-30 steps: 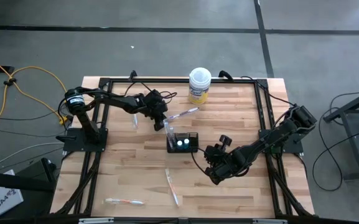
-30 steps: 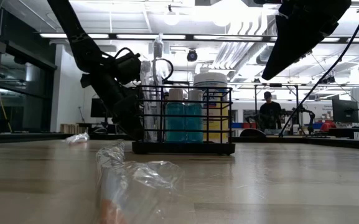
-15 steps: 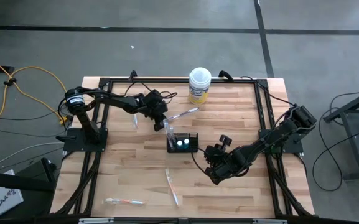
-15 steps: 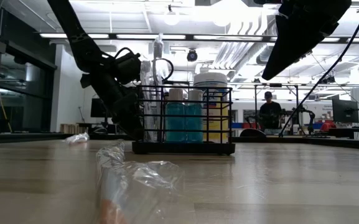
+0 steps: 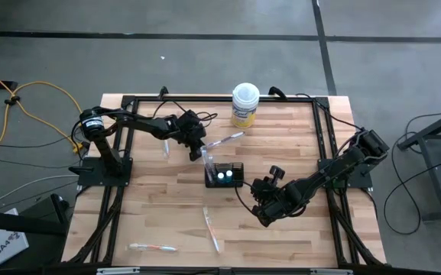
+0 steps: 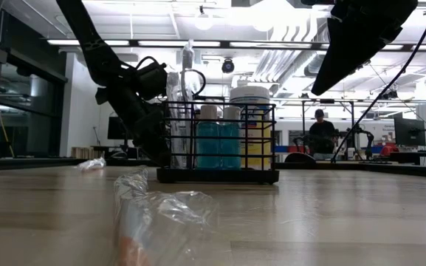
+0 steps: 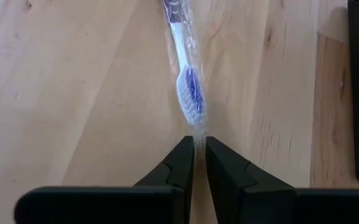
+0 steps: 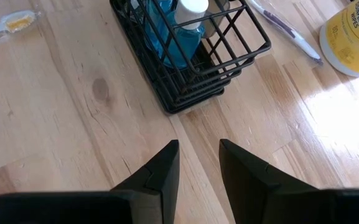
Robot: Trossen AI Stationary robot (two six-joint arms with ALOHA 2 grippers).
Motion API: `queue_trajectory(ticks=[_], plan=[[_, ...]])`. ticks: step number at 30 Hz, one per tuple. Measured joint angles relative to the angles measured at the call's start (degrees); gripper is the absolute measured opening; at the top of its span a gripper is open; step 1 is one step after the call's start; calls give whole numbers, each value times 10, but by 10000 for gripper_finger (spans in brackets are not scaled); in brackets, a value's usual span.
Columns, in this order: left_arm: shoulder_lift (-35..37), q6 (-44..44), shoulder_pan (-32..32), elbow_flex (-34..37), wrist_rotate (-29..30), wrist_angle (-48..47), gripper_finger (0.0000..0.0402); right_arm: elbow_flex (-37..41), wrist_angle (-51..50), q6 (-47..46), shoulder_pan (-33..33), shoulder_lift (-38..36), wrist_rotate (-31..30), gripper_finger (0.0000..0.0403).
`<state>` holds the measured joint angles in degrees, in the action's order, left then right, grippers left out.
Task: Pick & Place toothbrushing station
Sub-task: Put the purple toothbrush into the wire organizer
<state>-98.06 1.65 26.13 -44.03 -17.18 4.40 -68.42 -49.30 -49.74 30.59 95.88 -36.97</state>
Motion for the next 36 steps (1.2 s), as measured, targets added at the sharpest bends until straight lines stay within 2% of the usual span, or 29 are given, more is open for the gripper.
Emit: queue_trajectory(ticks=[13,25,36], plan=[[0,-1,0,0,0,24,41,0,0,0,0,0,1,105],[0,-2,0,0,6,23,64,0,0,0,0,0,2,105],[0,-7,0,0,7,23,37,0,0,0,0,0,2,105]])
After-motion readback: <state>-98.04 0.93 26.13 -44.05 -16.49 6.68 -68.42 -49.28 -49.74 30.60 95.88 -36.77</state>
